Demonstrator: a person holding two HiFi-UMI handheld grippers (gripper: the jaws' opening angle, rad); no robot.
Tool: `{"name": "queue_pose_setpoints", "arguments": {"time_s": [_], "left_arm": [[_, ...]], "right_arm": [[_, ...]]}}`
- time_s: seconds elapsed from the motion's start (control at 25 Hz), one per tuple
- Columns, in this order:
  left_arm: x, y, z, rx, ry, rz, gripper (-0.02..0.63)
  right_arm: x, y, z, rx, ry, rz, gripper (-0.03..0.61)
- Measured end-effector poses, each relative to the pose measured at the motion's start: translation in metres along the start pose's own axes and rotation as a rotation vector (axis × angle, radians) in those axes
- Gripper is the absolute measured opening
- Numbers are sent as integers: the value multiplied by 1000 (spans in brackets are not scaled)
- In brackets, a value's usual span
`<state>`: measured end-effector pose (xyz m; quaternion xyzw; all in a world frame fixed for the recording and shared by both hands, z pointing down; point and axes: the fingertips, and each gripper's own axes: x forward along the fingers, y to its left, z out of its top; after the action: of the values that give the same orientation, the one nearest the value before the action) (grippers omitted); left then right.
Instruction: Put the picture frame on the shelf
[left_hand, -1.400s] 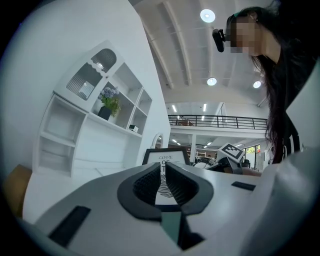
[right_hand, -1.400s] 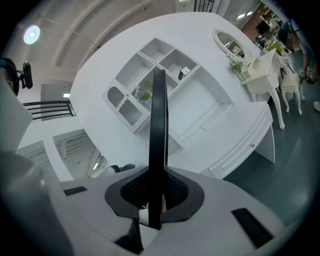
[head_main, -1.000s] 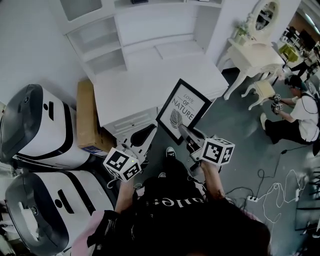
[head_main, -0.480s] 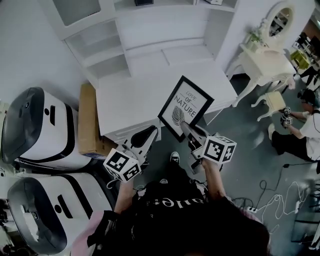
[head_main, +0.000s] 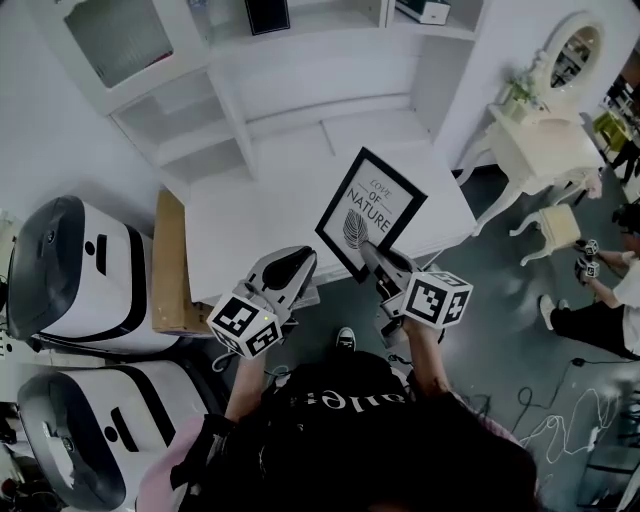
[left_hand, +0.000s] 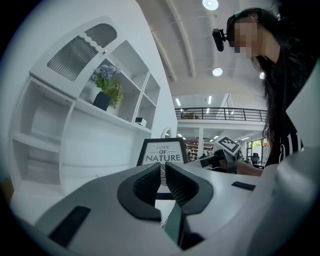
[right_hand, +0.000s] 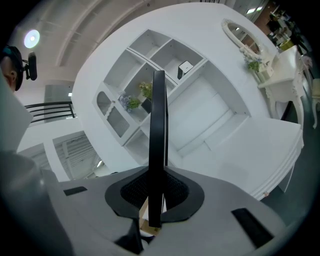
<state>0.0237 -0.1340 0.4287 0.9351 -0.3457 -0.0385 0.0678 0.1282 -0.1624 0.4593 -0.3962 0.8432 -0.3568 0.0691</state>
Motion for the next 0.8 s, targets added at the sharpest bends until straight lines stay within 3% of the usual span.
{"name": "queue_pose_setpoints", "arguments": {"time_s": [0.44, 0.8], "left_arm": [[62, 39, 24, 68, -24, 58, 40], [76, 71, 52, 115, -33, 67, 40]], "right_arm": [[34, -42, 66, -54, 4, 48, 75], [75, -27, 120, -145, -26, 91, 75]]}}
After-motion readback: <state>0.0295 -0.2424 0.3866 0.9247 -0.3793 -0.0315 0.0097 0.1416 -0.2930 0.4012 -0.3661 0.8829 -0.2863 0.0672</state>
